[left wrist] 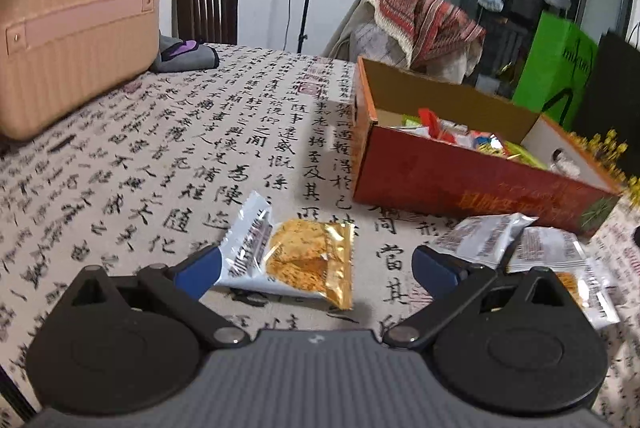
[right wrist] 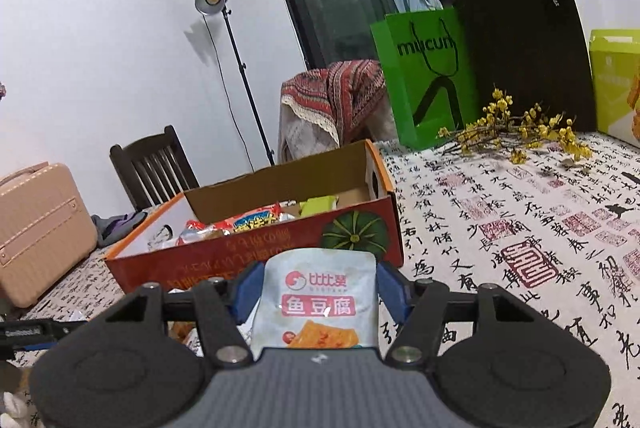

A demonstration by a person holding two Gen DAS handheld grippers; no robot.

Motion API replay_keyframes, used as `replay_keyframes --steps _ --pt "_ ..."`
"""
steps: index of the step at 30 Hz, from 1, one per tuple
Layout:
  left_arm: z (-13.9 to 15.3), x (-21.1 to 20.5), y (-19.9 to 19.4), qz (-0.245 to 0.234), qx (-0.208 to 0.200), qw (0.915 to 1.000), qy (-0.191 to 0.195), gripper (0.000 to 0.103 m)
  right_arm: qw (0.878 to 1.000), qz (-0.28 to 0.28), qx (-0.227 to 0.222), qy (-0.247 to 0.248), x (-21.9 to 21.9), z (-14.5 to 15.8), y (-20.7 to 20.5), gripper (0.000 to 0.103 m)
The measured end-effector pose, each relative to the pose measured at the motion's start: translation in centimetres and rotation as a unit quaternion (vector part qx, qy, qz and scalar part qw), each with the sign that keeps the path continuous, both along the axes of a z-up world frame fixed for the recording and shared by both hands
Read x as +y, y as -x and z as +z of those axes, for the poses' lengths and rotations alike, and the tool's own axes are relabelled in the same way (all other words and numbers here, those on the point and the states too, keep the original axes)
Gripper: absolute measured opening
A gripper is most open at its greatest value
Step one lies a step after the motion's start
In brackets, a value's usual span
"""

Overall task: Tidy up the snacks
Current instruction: 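Lift the fish tofu packet with the right tool and carry it over the box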

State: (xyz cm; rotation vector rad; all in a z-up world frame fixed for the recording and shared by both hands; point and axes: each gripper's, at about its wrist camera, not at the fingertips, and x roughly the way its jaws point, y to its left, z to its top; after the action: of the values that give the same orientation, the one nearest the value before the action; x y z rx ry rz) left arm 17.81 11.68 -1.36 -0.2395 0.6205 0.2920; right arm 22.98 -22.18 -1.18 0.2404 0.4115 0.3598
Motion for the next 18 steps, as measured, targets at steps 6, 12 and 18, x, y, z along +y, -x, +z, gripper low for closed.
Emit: replay_keyframes --steps 6,12,18 --pt "0.1 0.5 -2.5 0.014 0.057 0.9973 -0.044 0.103 1.000 -0.011 -0.004 -0.013 -0.6 0.0 0.2 0.061" --pt "-1.0 1.4 -4.2 0.002 0.098 0.9944 -0.040 0.103 1.000 -0.006 -0.008 -0.022 -0.8 0.0 0.3 0.061" --pt "-1.3 1.5 -4.2 0.000 0.089 0.9953 -0.038 0.102 1.000 -0.003 -0.010 -0.026 -0.8 0.0 0.4 0.062"
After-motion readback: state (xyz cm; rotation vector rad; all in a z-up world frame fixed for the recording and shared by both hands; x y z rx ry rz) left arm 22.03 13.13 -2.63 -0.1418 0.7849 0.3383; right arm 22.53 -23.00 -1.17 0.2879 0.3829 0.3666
